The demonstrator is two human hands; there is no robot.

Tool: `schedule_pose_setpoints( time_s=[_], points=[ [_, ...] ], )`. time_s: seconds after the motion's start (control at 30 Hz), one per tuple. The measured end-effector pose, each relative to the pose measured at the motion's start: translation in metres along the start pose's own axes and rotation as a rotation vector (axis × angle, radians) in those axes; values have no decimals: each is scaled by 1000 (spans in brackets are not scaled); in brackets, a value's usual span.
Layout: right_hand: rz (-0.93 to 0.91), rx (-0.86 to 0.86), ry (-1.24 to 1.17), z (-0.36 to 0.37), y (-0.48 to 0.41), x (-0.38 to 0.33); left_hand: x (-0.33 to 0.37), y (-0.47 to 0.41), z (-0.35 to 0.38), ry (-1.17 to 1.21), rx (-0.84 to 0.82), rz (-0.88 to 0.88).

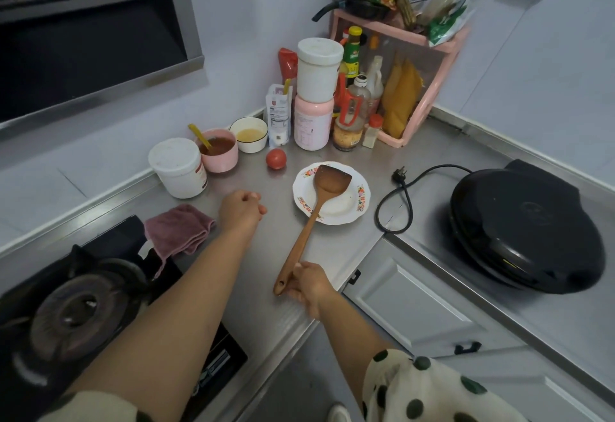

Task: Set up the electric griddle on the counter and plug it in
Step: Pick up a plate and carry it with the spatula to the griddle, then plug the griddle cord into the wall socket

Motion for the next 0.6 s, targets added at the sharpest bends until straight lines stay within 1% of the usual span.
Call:
schedule_pose_setpoints(
  time_s=[0.07, 0.2, 0.4, 0.6],
  points=[
    [-17, 43, 32, -13, 5, -12, 7, 3, 7, 9, -5, 1],
    [-26, 130, -44, -54, 18, -43, 30, 20, 33, 31, -40, 1],
    [-138, 154, -103, -113, 47, -100, 74, 56, 91, 91, -159, 74],
    [-197, 223, -100, -175, 52, -136, 97, 76, 152, 74, -230, 99]
  ],
)
Point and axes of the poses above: each hand's wrist, its own y-axis away from the middle knuckle, its own z-axis out of the palm, x = y × z, the point moved 8 cm from there along -y, towards the middle knuckle, and after that the axes turned 3 degrees about -z, right-handed, at the moved point
